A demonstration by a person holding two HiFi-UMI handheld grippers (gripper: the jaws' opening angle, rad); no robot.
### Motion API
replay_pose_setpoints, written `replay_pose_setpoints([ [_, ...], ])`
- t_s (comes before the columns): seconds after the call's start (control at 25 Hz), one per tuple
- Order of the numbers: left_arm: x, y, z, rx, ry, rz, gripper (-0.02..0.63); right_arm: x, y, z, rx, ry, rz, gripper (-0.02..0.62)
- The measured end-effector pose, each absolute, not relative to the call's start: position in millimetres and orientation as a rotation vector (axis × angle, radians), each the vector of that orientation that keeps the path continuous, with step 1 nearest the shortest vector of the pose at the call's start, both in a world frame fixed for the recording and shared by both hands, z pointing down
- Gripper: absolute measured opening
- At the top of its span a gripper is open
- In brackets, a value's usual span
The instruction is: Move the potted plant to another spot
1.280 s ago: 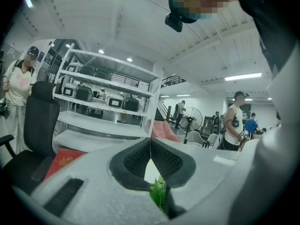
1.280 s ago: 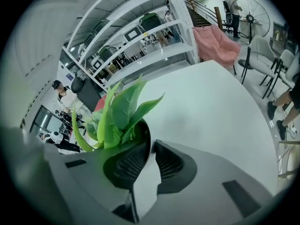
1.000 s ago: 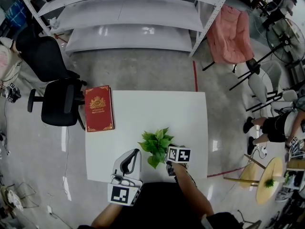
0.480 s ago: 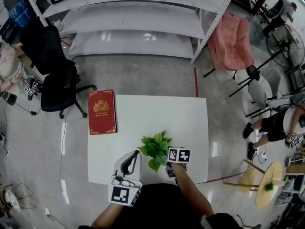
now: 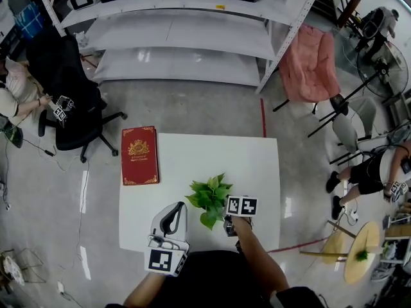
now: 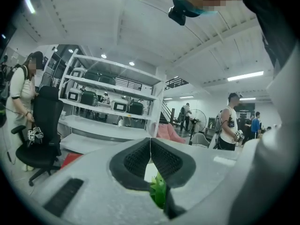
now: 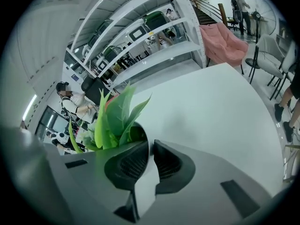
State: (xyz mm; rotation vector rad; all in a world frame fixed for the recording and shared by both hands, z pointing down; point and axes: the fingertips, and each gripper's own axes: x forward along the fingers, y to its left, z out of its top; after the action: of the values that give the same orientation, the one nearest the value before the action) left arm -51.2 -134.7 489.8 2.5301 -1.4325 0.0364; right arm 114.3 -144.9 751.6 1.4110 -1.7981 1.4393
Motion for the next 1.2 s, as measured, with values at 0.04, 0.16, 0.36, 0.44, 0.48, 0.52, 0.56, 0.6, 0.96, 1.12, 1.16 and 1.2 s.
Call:
replay_pose_setpoints([
  [0.04,-54,-136,490,2.525,-1.442,0.036,0.018,114,-147,751,1.413,-1.801,1.437,0.038],
  [0.16,-60,-141,490,2.516,-1.472,0.036,0.018,115,-155,746,1.414,-1.809,1.427,0.038],
  [0.36,-65,-153,483,2.529,-1.510,0.028,0.018,114,-178,736,1.419,-1.845,1.401,0.038],
  [0.44,-65,-157,481,2.533,-1.519,0.026,0.018,112,-185,733,1.418,-1.854,1.399,0.038],
  [0.48,-65,-159,481,2.534,-1.523,0.026,0.018,112,-189,732,1.419,-1.857,1.396,0.038],
  [0.52,-66,-162,480,2.534,-1.528,0.027,0.018,111,-194,731,1.419,-1.861,1.393,0.038],
  [0.56,-66,-164,480,2.533,-1.534,0.027,0.018,110,-198,731,1.419,-1.865,1.390,0.038],
  [0.6,-66,-168,480,2.531,-1.540,0.027,0.018,109,-203,730,1.419,-1.868,1.388,0.038],
  [0.96,-61,-192,486,2.527,-1.547,0.044,0.018,114,-241,723,1.438,-1.889,1.380,0.038],
  [1.12,-59,-204,494,2.521,-1.539,0.096,0.018,116,-261,720,1.448,-1.900,1.371,0.038],
  [1.16,-59,-208,495,2.520,-1.546,0.098,0.018,116,-266,721,1.449,-1.901,1.370,0.038],
  [1.2,-58,-212,496,2.520,-1.554,0.089,0.018,116,-270,721,1.451,-1.902,1.370,0.038],
])
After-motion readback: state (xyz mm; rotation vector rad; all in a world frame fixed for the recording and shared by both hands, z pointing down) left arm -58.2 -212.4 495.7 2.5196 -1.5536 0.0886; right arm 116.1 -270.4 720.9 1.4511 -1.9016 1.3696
